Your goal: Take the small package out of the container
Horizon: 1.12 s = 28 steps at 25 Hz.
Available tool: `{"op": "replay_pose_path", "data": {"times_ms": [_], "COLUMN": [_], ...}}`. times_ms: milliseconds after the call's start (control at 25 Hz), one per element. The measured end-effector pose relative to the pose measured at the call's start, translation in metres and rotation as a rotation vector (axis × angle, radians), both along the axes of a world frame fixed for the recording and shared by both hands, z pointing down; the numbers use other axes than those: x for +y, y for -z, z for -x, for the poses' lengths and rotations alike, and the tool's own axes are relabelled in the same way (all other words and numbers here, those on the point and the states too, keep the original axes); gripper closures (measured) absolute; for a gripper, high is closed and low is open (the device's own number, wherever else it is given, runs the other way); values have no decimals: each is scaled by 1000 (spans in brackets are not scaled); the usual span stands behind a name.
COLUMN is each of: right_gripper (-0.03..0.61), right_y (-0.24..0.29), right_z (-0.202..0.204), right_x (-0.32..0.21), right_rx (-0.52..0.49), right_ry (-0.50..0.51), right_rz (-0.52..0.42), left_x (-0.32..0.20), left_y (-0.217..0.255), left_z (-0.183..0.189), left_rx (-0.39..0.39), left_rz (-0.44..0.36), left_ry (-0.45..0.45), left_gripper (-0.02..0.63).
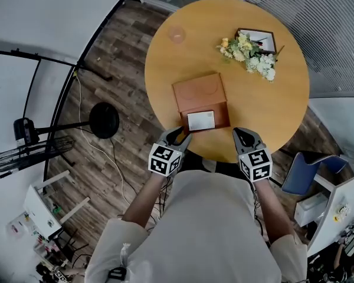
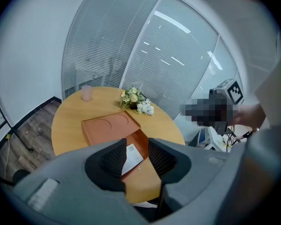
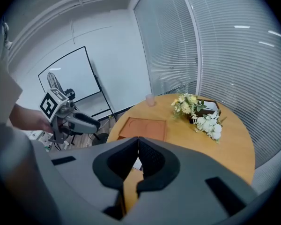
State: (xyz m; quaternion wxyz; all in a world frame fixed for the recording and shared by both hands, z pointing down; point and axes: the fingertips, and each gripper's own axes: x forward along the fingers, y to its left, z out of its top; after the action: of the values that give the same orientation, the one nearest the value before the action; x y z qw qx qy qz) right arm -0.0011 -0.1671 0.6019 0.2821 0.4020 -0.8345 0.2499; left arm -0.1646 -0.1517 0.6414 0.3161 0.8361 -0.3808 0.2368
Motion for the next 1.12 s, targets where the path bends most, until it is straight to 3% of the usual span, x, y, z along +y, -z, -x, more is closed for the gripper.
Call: {"op": "replay_pose_path", "data": {"times_ms": [360,560,1120], "right_gripper": [575,575,575], "right_y": [-20,-29,-52], "right_z": [-15,-21,-45], "right_x": [-21,-30,-38], "right_rx": [-19,-38,-83], "right_ry": [77,89,101], "right_rz": [40,60,113], "left_x": [-16,-24,-35], "left_y": [-64,-99,-171], "left_z": [-19,-23,-16], "left_rx": [-99,-113,-290], "left_rz": [82,150,348], "left_ry": [43,67,194], "left_gripper": [466,456,431]}}
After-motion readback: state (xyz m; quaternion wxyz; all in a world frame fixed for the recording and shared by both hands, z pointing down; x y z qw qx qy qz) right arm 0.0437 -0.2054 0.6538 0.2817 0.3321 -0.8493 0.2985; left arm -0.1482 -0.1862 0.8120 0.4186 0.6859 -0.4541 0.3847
